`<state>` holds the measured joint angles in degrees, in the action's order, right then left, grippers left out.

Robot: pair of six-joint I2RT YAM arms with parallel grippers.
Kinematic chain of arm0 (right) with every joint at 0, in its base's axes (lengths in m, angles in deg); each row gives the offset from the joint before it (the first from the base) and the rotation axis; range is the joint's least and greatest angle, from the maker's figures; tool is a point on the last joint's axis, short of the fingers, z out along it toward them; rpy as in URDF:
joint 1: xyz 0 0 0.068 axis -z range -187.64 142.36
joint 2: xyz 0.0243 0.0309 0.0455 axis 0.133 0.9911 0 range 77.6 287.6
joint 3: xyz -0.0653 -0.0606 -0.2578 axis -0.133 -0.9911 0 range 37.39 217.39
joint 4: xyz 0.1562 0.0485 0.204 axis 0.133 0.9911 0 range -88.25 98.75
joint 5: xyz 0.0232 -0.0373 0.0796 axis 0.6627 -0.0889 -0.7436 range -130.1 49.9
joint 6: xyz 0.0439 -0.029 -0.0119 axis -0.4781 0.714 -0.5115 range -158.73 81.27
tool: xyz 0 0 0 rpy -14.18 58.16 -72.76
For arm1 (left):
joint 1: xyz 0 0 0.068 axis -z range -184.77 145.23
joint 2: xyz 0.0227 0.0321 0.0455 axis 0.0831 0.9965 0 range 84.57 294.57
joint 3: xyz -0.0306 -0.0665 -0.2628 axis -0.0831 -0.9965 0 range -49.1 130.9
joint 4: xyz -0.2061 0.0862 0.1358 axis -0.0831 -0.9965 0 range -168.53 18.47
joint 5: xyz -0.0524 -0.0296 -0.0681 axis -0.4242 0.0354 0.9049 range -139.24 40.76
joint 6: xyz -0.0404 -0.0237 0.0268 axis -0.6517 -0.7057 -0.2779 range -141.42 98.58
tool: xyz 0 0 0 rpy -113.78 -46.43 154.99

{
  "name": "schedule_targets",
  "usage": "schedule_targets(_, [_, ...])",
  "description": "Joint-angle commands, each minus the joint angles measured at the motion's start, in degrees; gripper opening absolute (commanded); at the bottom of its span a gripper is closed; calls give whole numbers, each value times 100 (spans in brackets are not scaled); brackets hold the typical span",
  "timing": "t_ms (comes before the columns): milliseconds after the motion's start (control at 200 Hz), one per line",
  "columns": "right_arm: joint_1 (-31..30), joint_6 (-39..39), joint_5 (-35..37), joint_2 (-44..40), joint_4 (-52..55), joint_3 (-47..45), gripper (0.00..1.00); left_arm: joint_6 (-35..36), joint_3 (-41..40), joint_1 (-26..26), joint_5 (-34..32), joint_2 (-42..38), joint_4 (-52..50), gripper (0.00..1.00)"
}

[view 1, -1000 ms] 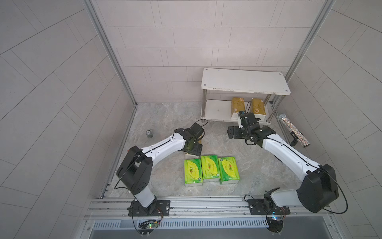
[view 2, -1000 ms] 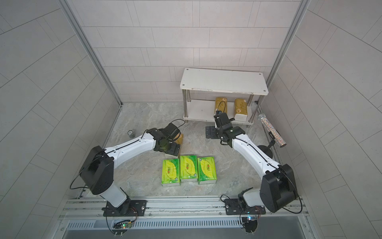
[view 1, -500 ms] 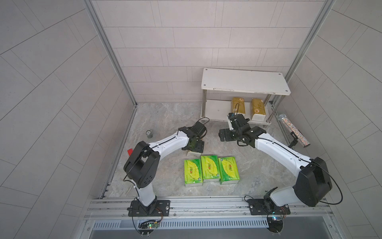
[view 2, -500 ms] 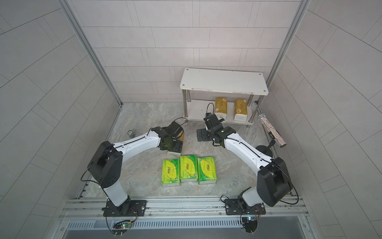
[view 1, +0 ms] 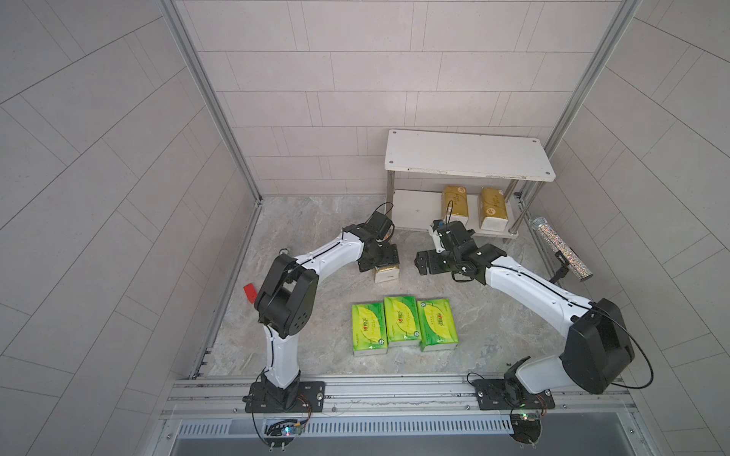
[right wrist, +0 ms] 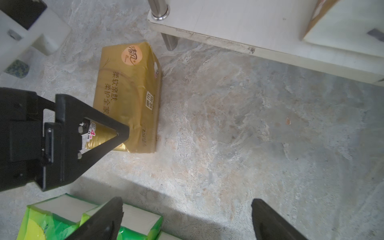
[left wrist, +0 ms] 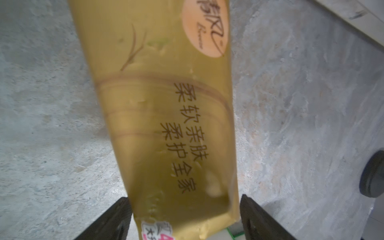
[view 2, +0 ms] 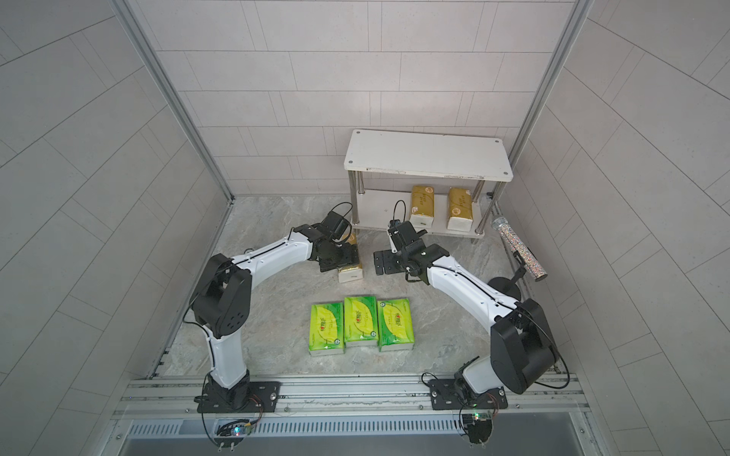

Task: Place the tissue boxes on the shelf by color
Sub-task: Move the box of tissues to the center of the board, then pick up the box of tissues from the center of the board.

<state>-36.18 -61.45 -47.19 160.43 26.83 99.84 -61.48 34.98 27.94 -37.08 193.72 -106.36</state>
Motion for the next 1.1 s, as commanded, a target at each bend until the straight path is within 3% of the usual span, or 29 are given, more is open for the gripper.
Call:
schedule_targets(0, [-81, 258, -387, -7, -427, -132, 100, 100, -71, -240, 84, -704, -296, 92])
schedule_targets(115, [-200, 373, -547, 203, -691, -79, 100, 417, -291, -570, -314, -1325, -610, 93])
schedule_targets(255, [-472, 365, -505, 637, -797, 270, 100, 895, -493, -897, -1357, -1826, -1159, 94])
schedule_targets(425, [-911, 330, -85, 1289, -1001, 791, 100, 1231, -875, -1170, -2388, -2316, -1417, 94])
schedule_targets(861, [-1286, -215, 859, 2208, -1394, 1059, 100, 1219, -1429, -1489, -2451, -2891, -1463, 95])
schedule_targets(1091, [-1326, -416, 833, 2521, -1979, 868, 100, 1230, -1418, -1521, -2374, -2877, -1474, 95])
